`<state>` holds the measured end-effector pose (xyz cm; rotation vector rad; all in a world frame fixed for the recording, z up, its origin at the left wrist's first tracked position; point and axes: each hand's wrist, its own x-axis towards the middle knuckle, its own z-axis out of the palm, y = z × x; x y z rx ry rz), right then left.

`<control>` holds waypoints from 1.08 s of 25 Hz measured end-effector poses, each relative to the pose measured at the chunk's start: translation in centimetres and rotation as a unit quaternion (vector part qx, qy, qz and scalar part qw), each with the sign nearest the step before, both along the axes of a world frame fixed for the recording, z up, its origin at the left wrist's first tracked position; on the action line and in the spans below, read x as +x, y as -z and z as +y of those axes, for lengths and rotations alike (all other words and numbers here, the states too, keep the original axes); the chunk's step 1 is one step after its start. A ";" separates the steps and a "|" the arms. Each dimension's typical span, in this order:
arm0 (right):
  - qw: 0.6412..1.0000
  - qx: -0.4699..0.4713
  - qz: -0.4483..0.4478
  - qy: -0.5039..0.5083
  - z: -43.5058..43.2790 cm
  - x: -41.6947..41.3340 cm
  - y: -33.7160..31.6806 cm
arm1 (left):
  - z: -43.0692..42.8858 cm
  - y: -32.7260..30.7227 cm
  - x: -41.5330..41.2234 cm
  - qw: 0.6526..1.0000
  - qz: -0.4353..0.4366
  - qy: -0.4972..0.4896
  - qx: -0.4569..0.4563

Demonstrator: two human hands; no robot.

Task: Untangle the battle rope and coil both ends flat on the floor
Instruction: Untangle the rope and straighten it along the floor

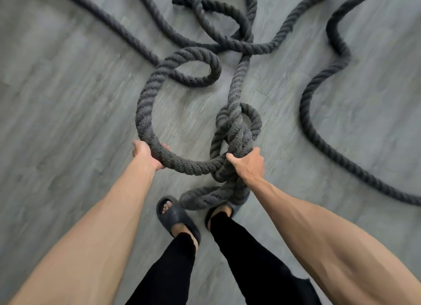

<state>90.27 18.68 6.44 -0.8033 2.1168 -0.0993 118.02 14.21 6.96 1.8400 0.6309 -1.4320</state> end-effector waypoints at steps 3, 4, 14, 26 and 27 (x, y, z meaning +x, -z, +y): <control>1.000 0.001 -0.020 0.011 2.5 -4.4 -5.1 | 2.4 -4.0 -2.5 0.989 -0.081 0.126 0.011; 1.000 -0.003 -0.019 0.020 3.4 -5.9 -6.7 | 3.2 -5.3 -3.9 0.961 -0.149 0.230 0.035; 0.996 -0.065 -0.031 0.060 16.3 -12.0 -13.2 | 15.5 -9.9 -26.1 0.740 -0.139 0.640 -0.154; 0.969 -0.016 -0.228 0.091 20.2 -30.8 -19.7 | 24.7 -8.7 -36.9 0.855 0.066 0.513 0.020; 0.966 -0.013 -0.244 0.084 20.0 -31.5 -19.9 | 24.8 -8.3 -39.0 0.893 0.095 0.439 0.016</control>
